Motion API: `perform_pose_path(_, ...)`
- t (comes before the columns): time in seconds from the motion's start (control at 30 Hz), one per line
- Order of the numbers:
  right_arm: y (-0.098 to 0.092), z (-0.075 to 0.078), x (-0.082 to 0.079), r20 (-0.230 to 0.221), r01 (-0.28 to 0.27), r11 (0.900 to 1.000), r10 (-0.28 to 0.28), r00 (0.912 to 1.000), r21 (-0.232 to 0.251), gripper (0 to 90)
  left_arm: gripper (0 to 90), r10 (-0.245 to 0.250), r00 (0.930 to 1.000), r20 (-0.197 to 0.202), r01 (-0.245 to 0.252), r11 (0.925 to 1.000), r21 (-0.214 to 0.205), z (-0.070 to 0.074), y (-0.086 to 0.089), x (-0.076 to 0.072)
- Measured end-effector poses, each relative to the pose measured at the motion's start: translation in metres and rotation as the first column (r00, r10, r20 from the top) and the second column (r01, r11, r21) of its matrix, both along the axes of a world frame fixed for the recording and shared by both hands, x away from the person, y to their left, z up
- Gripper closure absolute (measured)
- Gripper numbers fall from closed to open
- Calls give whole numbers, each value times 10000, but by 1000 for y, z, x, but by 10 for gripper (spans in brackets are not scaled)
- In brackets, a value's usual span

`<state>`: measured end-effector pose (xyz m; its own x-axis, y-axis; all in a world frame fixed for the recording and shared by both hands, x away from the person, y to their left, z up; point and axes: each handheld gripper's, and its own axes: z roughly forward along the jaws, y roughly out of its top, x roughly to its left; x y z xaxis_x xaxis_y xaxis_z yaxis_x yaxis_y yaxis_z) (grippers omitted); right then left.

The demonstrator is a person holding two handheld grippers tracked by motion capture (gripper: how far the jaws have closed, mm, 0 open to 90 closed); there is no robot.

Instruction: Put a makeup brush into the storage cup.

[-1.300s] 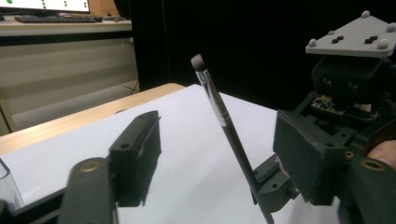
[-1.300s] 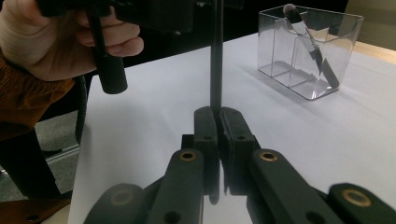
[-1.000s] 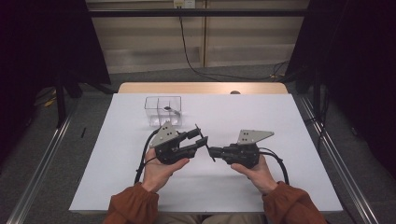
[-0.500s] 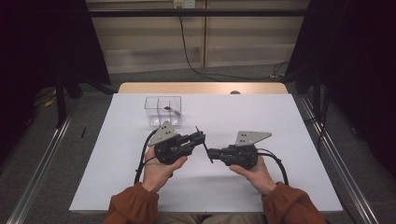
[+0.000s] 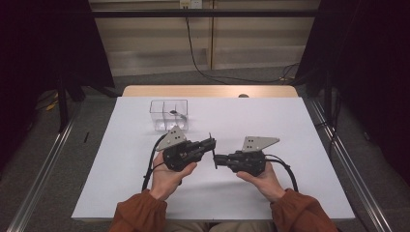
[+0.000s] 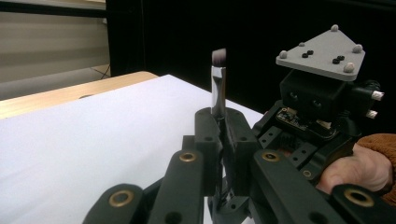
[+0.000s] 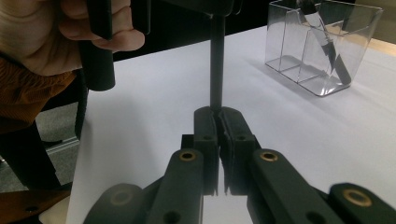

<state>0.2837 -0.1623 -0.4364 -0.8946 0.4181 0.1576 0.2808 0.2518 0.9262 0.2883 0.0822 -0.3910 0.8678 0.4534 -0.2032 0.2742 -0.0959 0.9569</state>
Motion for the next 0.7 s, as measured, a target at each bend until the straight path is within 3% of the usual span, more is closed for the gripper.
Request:
perform_pose_path(0.33,-1,-1,1,-49,-88,9999,88,9999,107,835,860,-41,10000,15,41,10000,-10,1,-1,-1)
perform_pose_path(0.7,-2,0,1,-134,-62,9997,65,9999,236,708,860,33,10000,68,-33,10000,70,1,-2,0)
